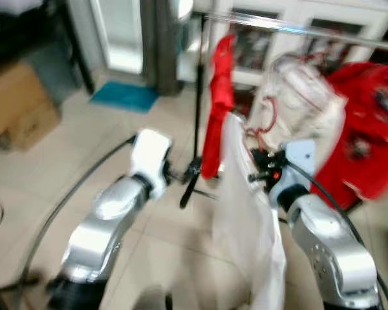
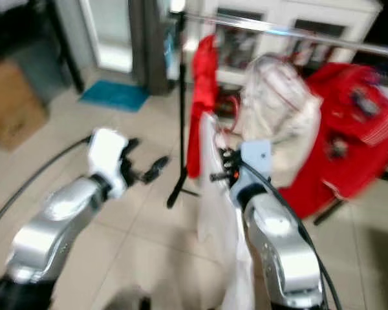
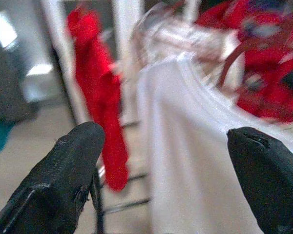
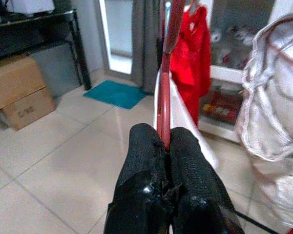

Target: Hang hanger

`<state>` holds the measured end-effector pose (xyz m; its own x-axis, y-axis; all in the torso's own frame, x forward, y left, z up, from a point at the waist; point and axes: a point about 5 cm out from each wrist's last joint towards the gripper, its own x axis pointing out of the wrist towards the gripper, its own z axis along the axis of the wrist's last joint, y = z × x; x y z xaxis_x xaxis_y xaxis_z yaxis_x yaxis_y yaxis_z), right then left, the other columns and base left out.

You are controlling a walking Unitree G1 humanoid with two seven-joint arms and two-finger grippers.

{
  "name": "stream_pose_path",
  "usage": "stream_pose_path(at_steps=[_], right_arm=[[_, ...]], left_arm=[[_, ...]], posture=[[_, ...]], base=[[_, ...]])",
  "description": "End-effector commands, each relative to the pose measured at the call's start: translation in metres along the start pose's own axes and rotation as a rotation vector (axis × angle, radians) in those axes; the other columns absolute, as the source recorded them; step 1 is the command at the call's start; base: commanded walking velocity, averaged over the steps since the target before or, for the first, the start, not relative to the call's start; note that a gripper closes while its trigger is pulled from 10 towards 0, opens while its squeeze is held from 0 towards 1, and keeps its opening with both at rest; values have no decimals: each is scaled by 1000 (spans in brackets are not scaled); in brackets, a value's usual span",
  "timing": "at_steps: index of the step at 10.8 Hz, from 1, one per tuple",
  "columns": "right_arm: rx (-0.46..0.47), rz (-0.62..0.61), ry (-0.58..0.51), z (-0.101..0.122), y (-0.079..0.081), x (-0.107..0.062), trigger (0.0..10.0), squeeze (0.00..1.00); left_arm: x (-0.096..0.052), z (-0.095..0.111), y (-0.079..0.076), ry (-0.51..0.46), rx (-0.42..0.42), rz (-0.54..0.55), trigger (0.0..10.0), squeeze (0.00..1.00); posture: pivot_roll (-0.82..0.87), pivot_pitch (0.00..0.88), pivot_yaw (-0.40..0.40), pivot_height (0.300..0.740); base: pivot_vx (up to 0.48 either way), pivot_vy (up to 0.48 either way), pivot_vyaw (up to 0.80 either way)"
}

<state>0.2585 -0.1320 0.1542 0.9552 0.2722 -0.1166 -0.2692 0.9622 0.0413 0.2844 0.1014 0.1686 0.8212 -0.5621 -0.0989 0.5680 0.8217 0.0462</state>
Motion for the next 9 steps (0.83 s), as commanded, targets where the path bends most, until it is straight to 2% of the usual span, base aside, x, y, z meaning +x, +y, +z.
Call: stream_pose_path(at_steps=[1, 3, 4, 5, 7, 8, 9], right_arm=[[-39, 60, -89, 19, 9, 4, 0, 0], [-81, 108, -131, 29, 16, 7, 0, 0], [-96, 135, -150, 33, 20, 7, 0, 0], [-110, 160, -169, 36, 24, 8, 0, 0], [-116, 189, -178, 37, 28, 8, 0, 0], [-120, 203, -184, 38, 30, 8, 0, 0], [-121, 207, -190, 39, 31, 8, 0, 0]], left_arm=[[7, -2, 2, 13, -20, -6, 10000, 1000], [26, 1, -5, 1, -80, -53, 10000, 1000], [35, 0, -7, 30, -107, -53, 10000, 1000], [42, -1, -8, 46, -97, -52, 10000, 0], [47, 3, -11, 15, -125, -67, 10000, 0], [50, 2, -9, 24, -146, -49, 7882, 0], [52, 1, -5, 32, -174, -14, 0, 0]], posture=[[37, 32, -31, 740], [29, 21, -34, 740], [22, 12, -32, 740], [17, 6, -34, 740], [18, 0, -39, 740], [15, 0, -38, 740], [16, 0, -35, 740]], base=[[0, 0, 0], [0, 0, 0], [0, 0, 0], [0, 0, 0], [0, 0, 0], [0, 0, 0], [0, 0, 0]])
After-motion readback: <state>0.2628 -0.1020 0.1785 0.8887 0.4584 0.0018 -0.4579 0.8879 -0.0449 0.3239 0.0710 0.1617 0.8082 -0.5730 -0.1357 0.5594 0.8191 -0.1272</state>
